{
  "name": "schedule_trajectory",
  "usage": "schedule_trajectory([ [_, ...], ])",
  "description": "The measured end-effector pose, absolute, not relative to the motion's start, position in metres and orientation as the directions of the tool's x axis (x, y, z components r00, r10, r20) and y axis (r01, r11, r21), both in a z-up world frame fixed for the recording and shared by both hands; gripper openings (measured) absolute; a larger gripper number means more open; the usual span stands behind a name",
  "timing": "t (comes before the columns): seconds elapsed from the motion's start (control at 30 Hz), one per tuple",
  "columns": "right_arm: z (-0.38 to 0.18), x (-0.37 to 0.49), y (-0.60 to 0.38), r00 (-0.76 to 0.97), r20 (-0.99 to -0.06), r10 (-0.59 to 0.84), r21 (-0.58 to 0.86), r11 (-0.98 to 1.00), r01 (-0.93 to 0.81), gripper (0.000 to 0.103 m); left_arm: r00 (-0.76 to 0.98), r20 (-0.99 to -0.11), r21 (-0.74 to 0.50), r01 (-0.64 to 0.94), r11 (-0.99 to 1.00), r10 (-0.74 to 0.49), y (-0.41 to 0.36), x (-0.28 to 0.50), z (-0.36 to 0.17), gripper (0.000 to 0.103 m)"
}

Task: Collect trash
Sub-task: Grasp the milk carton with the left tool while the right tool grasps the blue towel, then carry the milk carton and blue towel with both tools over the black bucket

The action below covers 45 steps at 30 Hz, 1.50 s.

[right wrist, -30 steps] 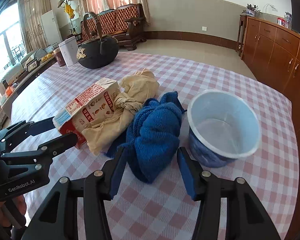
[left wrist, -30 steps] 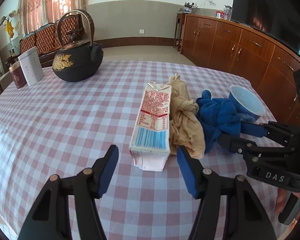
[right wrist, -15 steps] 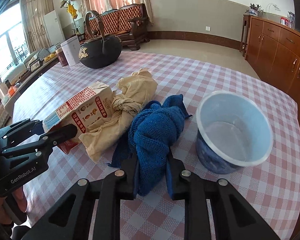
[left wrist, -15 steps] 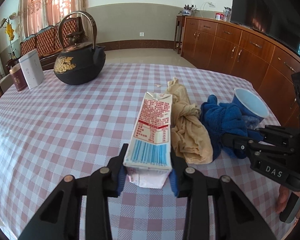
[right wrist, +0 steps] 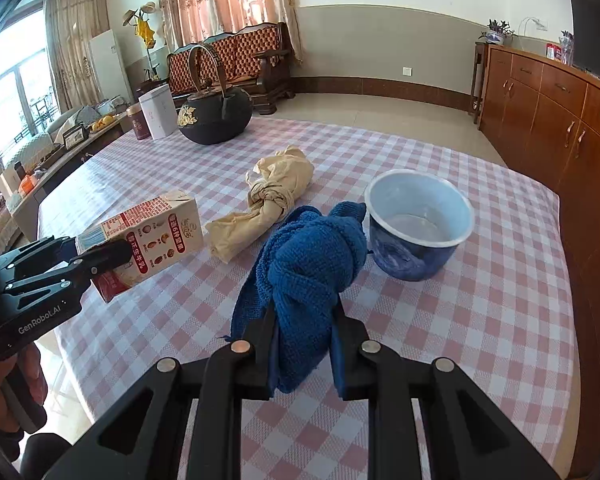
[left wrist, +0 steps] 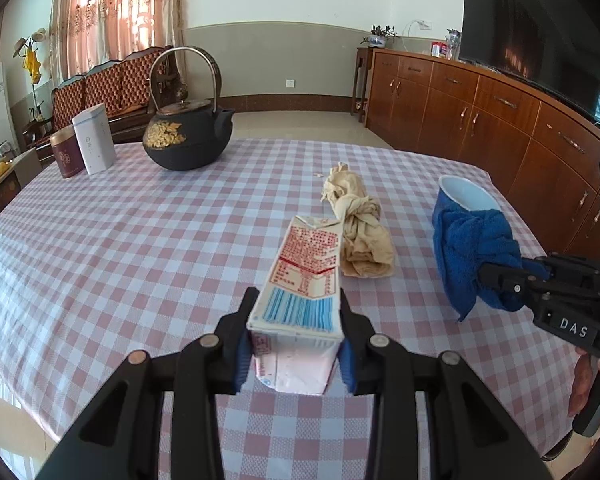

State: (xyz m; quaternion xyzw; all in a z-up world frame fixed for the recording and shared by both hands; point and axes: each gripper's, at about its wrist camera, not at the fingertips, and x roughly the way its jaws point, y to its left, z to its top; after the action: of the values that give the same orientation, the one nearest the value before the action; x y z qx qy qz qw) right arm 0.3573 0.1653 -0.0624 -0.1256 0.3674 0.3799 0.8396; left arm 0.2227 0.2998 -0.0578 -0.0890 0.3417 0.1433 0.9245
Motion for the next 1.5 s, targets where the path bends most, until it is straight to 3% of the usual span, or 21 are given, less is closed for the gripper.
schedule_trajectory([
  [0.17, -0.063, 0.353, 0.154, 0.445, -0.718, 0.535, 0.075, 0.696, -0.714, 0.022, 0.723, -0.663, -0.085, -0.330, 0.940, 0.194, 0.296, 0.214, -0.067, 0.036],
  [0.63, -0.026, 0.311, 0.072, 0.541, -0.660, 0.520, 0.071, 0.761, -0.645, 0.022, 0.796, -0.585, -0.076, -0.241, 0.968, 0.153, 0.235, 0.175, -0.026, 0.036],
  [1.5, 0.003, 0.220, -0.161, 0.733, -0.621, 0.279, 0.049, 0.946, -0.319, 0.022, 0.834, -0.533, -0.085, 0.117, 0.990, -0.144, 0.046, 0.169, 0.003, 0.036],
])
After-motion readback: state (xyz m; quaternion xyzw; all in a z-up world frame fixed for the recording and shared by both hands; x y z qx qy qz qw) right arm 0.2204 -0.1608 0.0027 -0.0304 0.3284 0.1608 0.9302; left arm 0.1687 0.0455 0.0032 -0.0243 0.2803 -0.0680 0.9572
